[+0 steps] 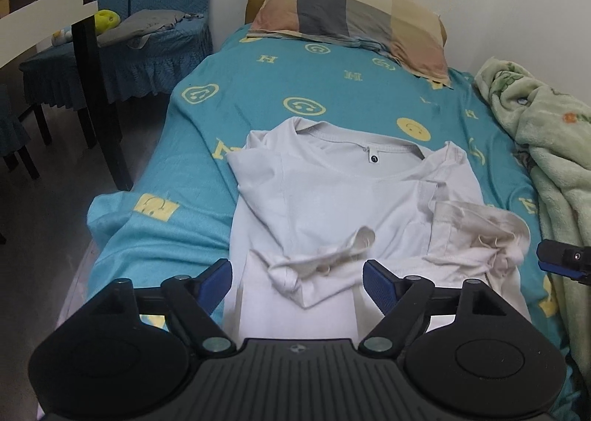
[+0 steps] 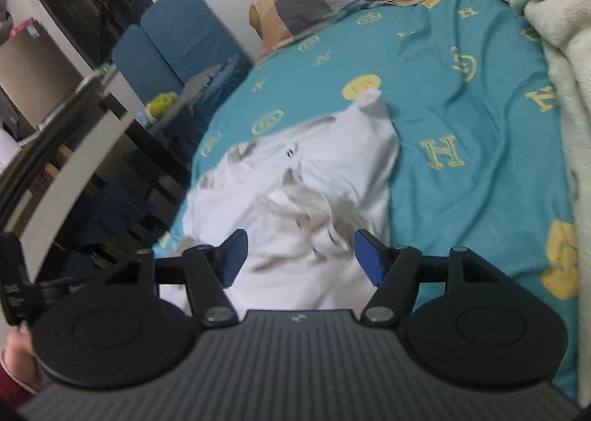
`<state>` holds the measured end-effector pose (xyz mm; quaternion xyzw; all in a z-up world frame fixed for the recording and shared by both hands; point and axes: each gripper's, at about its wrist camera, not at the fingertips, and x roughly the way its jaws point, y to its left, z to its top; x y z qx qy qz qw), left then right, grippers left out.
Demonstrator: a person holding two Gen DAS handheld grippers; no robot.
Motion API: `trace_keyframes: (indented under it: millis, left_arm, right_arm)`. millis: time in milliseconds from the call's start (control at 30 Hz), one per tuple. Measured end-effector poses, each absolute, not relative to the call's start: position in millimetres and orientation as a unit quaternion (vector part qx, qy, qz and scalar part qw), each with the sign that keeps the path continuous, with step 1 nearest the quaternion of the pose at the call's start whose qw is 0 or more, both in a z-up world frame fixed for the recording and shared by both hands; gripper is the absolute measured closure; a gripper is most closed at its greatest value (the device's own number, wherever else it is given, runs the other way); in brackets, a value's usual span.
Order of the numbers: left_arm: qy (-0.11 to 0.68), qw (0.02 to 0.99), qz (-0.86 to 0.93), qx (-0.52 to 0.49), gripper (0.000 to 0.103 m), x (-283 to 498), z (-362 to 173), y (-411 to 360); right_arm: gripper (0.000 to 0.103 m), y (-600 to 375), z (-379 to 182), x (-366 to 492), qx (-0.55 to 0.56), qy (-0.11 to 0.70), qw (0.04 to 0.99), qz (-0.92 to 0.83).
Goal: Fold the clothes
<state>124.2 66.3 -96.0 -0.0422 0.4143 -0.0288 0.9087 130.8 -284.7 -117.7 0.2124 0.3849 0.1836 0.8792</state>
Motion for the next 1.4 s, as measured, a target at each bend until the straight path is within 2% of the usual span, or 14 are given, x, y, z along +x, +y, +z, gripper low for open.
trace_keyframes:
  millis: [300,400,433,467,500,533,567,633,667,800,1167,1233,1300,1400]
  left_arm:
    - [0.462,0.887,-0.002,-0.018,0.024,116,-122,69]
    - [0.475,0.880,-0.002,-0.028,0.032,120,-131,71]
    - [0.479,0.877,-0.003,-0.034,0.034,122,-134,72]
    - [0.483,0.874,-0.005,-0.041,0.040,123,-136,73]
    - [0.486,0.872,-0.007,-0.050,0.047,124,-138,74]
    - [0.489,0.870,-0.009,-0.060,0.050,124,-139,76]
    - [0.491,0.869,-0.010,-0.066,0.056,124,-140,77]
    - [0.489,0.870,-0.005,-0.068,0.079,123,-138,79]
    - [0.488,0.870,-0.003,-0.069,0.093,122,-136,80]
    - [0.482,0.872,0.000,-0.086,0.098,119,-128,88]
    - [0.486,0.869,0.018,-0.087,0.097,119,-131,94]
    - [0.485,0.870,0.021,-0.086,0.093,118,-129,93]
    - [0.489,0.868,0.028,-0.087,0.084,114,-126,93]
    - [0.495,0.858,0.021,-0.134,0.078,98,-112,96]
  right_arm:
    - [0.037,-273,-140,125,0.150,0.434,0.873,0.166]
    - [0.046,-270,-147,127,0.133,0.440,0.873,0.161]
    - [0.054,-269,-149,127,0.127,0.442,0.874,0.158]
    - [0.059,-268,-151,128,0.119,0.443,0.875,0.156]
    - [0.069,-266,-153,128,0.110,0.445,0.875,0.157]
    - [0.080,-264,-154,127,0.101,0.446,0.875,0.158]
    - [0.084,-263,-153,127,0.095,0.444,0.877,0.158]
    - [0.093,-261,-151,125,0.084,0.441,0.879,0.160]
    - [0.095,-260,-151,124,0.078,0.440,0.880,0.160]
    - [0.097,-262,-144,120,0.075,0.431,0.886,0.151]
    - [0.097,-281,-159,126,0.114,0.459,0.873,0.118]
    - [0.096,-283,-156,125,0.127,0.455,0.873,0.119]
    - [0.095,-287,-152,123,0.144,0.450,0.874,0.116]
    - [0.095,-292,-138,112,0.172,0.436,0.878,0.100]
